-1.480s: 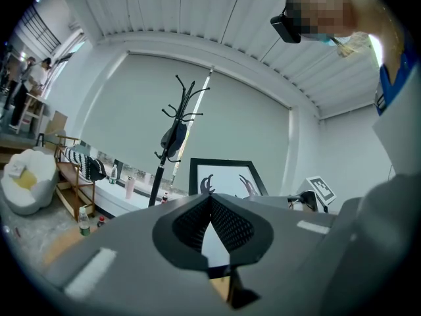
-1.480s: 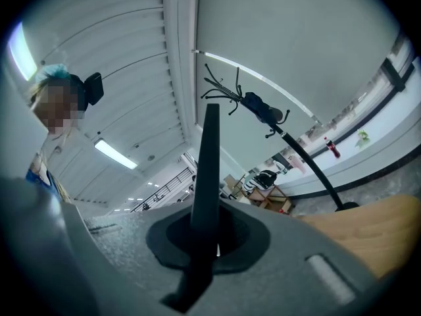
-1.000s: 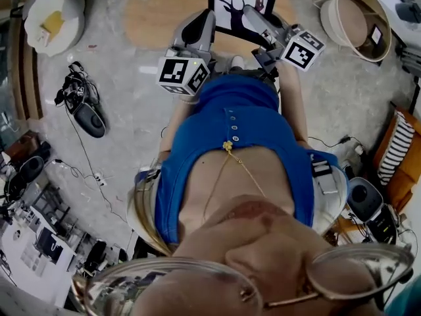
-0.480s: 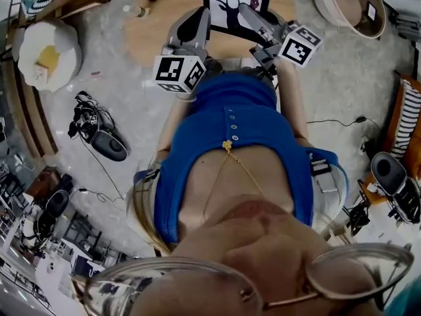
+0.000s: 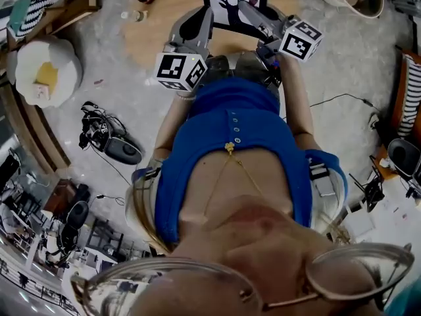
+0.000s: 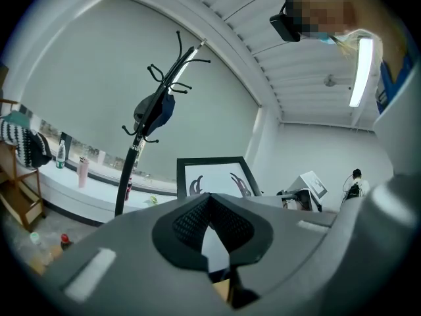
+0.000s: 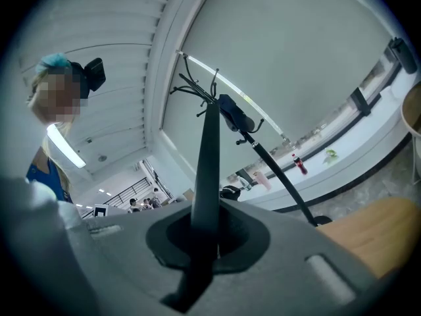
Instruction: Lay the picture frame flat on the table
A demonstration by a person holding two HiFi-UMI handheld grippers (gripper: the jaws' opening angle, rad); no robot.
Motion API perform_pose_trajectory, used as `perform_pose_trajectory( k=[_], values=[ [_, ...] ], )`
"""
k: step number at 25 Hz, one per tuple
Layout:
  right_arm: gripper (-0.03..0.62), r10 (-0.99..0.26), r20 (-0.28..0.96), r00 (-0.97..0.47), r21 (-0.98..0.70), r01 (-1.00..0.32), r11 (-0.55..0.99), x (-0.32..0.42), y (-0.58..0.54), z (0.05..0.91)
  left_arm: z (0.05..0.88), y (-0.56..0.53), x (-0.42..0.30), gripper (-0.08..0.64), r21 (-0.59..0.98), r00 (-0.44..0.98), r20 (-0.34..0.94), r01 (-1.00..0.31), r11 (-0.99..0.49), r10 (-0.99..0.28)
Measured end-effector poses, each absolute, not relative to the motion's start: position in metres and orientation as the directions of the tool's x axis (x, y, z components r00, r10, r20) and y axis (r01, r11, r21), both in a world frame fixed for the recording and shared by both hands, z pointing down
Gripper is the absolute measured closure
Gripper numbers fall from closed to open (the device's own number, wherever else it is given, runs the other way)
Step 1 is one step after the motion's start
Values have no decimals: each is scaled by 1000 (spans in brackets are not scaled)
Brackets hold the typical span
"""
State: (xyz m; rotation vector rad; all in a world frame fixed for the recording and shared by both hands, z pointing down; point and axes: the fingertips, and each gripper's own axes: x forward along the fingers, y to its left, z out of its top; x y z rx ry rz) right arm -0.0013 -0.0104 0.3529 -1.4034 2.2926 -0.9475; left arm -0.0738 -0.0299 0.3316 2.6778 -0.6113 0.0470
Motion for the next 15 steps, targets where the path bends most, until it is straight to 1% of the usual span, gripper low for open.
perform_pose_trajectory(
  k=[5, 9, 15],
  values=[
    [586, -855, 107, -507, -668, -673, 316, 5, -16, 379, 354, -29, -69, 563, 383, 901, 152, -432, -817, -405],
    [586, -831, 132, -541, -686, -655, 317, 9, -22, 397, 367, -29, -69, 561, 390, 882, 169, -470, -791, -441],
    [586, -801, 176, -572, -701, -644, 306, 13, -26, 447, 403, -23, -69, 561, 398, 846, 204, -531, -748, -492]
  ],
)
